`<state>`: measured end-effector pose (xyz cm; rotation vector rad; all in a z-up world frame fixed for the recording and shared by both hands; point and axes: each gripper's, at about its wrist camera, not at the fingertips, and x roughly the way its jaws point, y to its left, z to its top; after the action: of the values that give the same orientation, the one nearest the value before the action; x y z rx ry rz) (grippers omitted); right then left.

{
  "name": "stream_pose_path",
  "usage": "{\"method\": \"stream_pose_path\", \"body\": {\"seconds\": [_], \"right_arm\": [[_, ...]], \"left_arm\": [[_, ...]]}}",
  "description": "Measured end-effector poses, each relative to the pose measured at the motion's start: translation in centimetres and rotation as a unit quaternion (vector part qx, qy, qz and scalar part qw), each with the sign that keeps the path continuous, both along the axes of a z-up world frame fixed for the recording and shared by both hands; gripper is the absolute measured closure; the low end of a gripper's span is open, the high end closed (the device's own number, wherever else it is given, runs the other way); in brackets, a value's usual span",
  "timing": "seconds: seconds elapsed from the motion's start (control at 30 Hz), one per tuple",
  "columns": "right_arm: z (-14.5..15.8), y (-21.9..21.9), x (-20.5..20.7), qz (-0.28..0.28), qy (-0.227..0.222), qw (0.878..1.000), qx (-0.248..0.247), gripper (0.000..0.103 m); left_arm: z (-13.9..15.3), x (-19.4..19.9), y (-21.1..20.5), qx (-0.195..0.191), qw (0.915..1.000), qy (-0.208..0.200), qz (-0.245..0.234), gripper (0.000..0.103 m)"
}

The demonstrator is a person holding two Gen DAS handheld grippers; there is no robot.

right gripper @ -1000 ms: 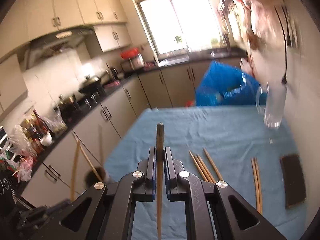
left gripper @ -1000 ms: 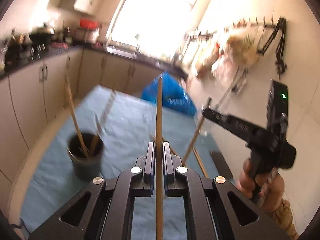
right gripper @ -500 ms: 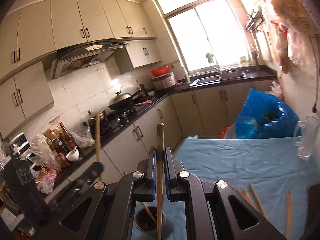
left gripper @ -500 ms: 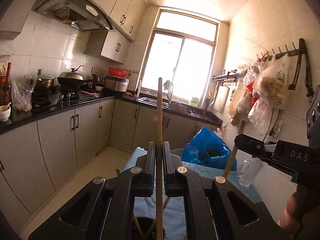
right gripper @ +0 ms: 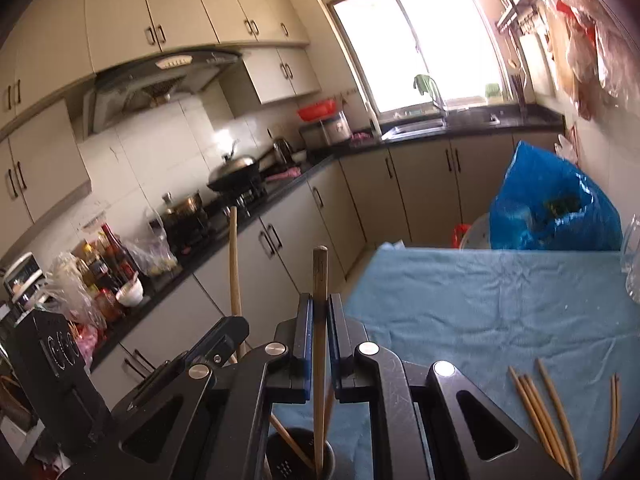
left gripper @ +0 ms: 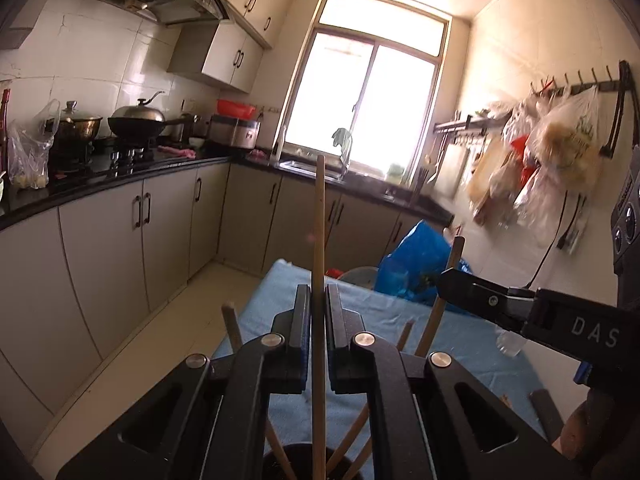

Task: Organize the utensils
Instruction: 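Open both tools to drop the chopsticks into the black cup, then return both tools down over the remaining chopsticks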

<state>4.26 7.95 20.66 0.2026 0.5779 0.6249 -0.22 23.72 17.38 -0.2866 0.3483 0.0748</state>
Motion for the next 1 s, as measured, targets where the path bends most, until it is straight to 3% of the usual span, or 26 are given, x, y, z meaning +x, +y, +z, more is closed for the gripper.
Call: {"method": "stream_pose_path", "body": {"seconds": [0.2,0.47,0.57,0.6,0.73,0.83,0.93,1.0], "right_arm": [[-2.4,0.2,0.1,0.007,0.021,1.000,-0.014,0.095],[-3.3,0.1,-0.2,0.008,0.030,0.999,-0.016,0.094],[-3.3,0.1,-0.5,0.007,0.031,0.999,-0.018,0.093],[-3.2,0.0,-0.5,0.006,0.031,0.999,-0.018,0.092],[-2.5,-1.3,-0.9,-0.005,0.028,1.000,-0.007,0.072],[-1.7,-3.2,-1.5,-0.014,0.021,1.000,0.001,0.070],[-1.3,-6.6,-2.3,-0.033,0.012,0.999,-0.001,0.058],[-2.0,-9.8,-2.5,-0.056,0.012,0.998,-0.017,0.056]], "left_arm": [[-1.9,-0.1,-0.1,0.001,0.9997,0.020,0.011,0.097],[-2.4,-1.0,-1.0,0.018,0.9992,0.033,0.014,0.094],[-2.0,-1.8,-1.3,0.018,0.9991,0.033,0.020,0.072],[-1.7,-2.3,-1.3,0.018,0.9991,0.030,0.023,0.065],[-0.4,-4.3,-1.4,0.021,0.9990,0.018,0.034,0.064],[0.8,-6.2,-1.8,0.023,0.9988,0.010,0.042,0.061],[1.9,-8.8,-3.1,0.024,0.9990,0.002,0.037,0.057],[2.3,-10.0,-4.2,0.024,0.9994,-0.001,0.026,0.054]]}}
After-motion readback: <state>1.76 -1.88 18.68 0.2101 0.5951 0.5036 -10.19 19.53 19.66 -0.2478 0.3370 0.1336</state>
